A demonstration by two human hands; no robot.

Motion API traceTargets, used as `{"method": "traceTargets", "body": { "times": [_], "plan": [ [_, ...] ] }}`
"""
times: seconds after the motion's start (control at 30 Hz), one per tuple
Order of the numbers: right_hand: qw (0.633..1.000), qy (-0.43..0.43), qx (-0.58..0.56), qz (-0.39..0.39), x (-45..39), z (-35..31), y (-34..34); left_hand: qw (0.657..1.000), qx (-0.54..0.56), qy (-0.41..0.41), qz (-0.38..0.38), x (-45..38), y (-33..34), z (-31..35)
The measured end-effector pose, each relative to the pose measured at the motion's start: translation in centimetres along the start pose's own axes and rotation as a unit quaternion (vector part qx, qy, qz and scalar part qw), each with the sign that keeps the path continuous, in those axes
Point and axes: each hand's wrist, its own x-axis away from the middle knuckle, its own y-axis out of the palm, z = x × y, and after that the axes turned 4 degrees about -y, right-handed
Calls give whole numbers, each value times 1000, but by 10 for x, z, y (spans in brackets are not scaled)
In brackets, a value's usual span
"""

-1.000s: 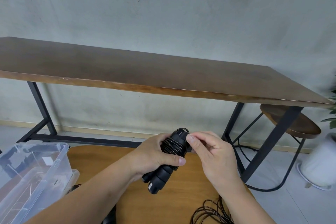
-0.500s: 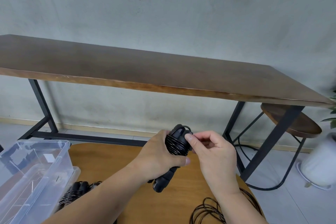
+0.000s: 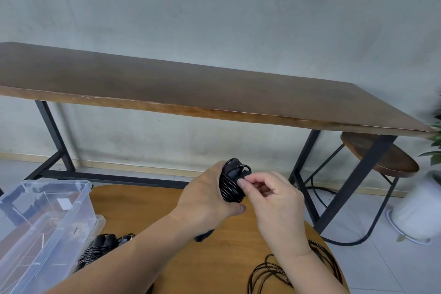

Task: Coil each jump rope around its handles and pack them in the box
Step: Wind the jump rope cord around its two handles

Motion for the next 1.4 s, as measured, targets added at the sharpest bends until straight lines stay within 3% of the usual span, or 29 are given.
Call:
{"method": "traceTargets", "body": {
  "times": [0.2,0.37,0.57,0.7,0.97,1.2,1.4],
  "plan": [
    [992,-92,87,-26,5,4,5,999,29,-28,8,-3,3,-4],
    [995,16,7,-94,4,3,-1,993,102,-50,-43,-1,0,-10],
    [981,140,-116,-62,-2,-4,-5,977,176,-58,-100,3,-5,-10],
    [972,172,-147,-60,-1,-6,-6,943,293,-109,-108,2,-7,-5],
    [979,151,-130,-39,4,-5,-2,942,302,-124,-84,2,-6,0],
    [988,121,-86,-31,2,-4,-1,920,351,-151,-86,-1,-2,-1],
    [980,167,-107,-36,0,-4,0,917,359,-152,-82,-3,2,-3]
  ]
}}
